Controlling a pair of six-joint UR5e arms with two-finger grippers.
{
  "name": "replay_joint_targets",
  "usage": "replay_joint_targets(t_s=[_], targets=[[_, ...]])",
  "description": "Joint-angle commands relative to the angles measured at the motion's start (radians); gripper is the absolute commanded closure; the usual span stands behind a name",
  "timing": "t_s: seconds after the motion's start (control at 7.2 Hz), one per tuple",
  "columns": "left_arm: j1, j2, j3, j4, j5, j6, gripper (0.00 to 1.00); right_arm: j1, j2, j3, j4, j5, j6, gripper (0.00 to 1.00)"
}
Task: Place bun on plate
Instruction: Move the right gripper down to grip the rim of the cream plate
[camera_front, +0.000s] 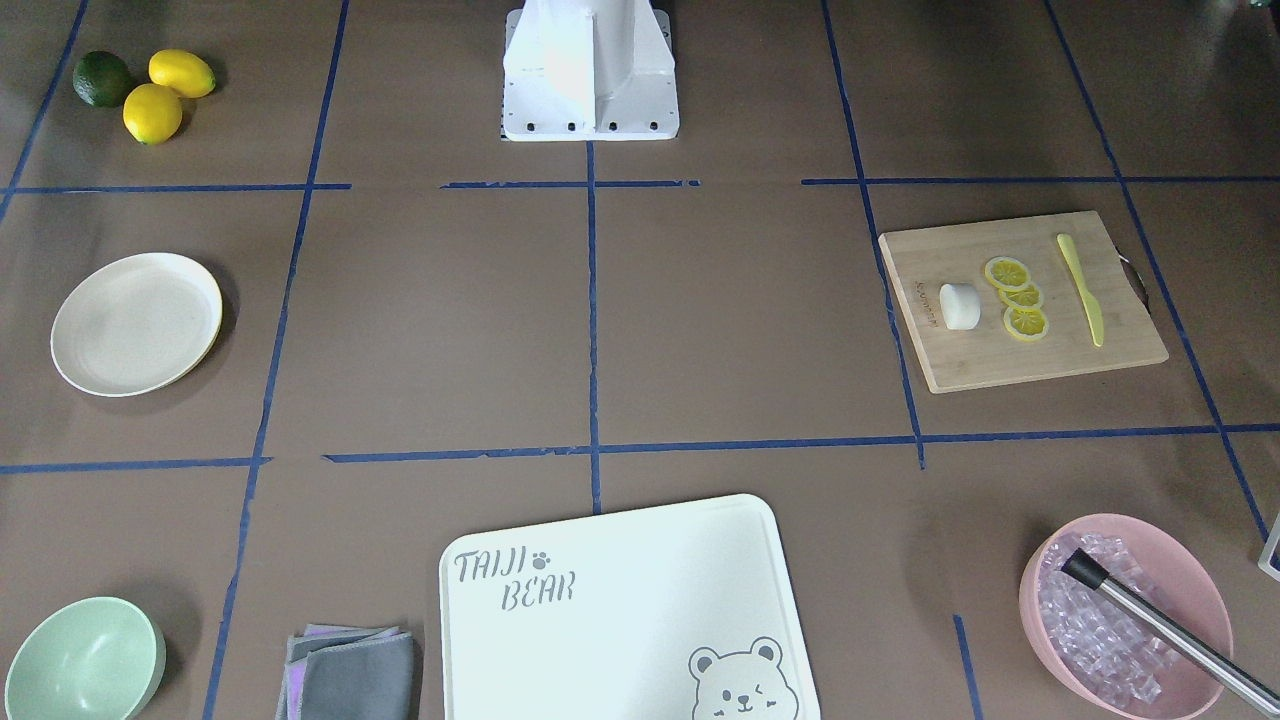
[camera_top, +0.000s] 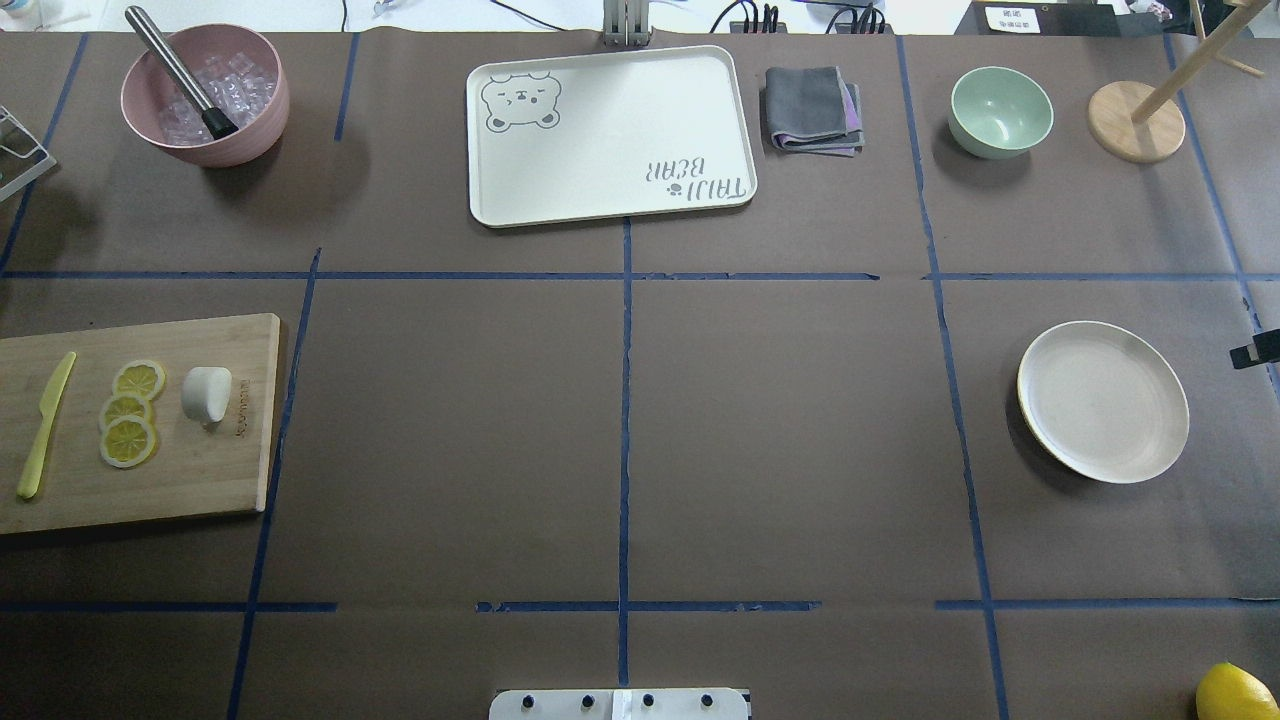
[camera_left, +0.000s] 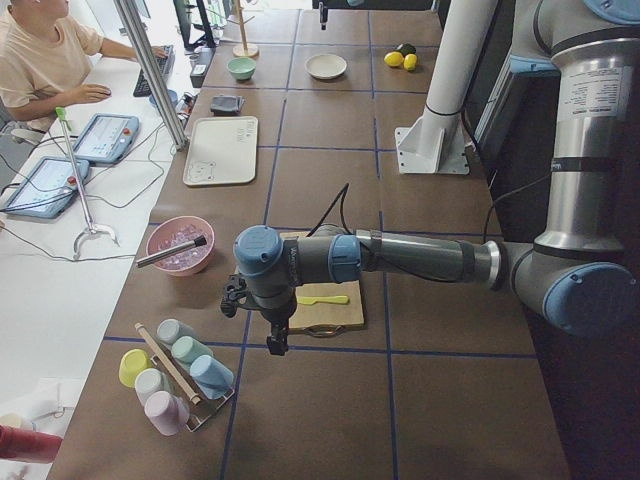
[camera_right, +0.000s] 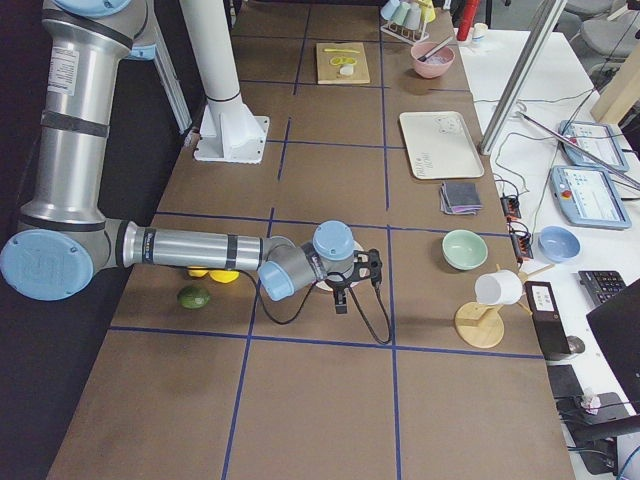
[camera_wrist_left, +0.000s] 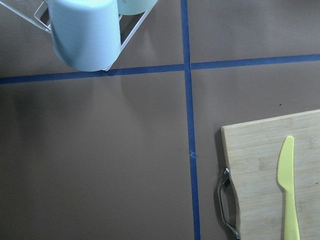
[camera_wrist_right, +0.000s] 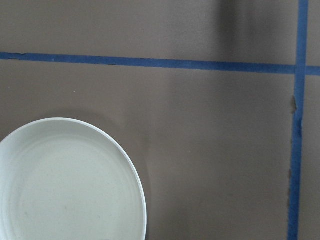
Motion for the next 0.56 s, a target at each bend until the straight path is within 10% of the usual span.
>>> replay_joint_targets(t_s=[0.0, 0.42], targets=[[0.0, 0.0, 0.001, 0.0, -0.001, 0.0, 0.0, -0.118, -0.003, -0.062, 0.21, -0.048, 0.202, 0.0], [0.0, 0.0, 0.001, 0.0, -0.002, 0.0, 0.0, -0.164, 0.006, -0.101, 0.212, -0.075, 0.204, 0.09]])
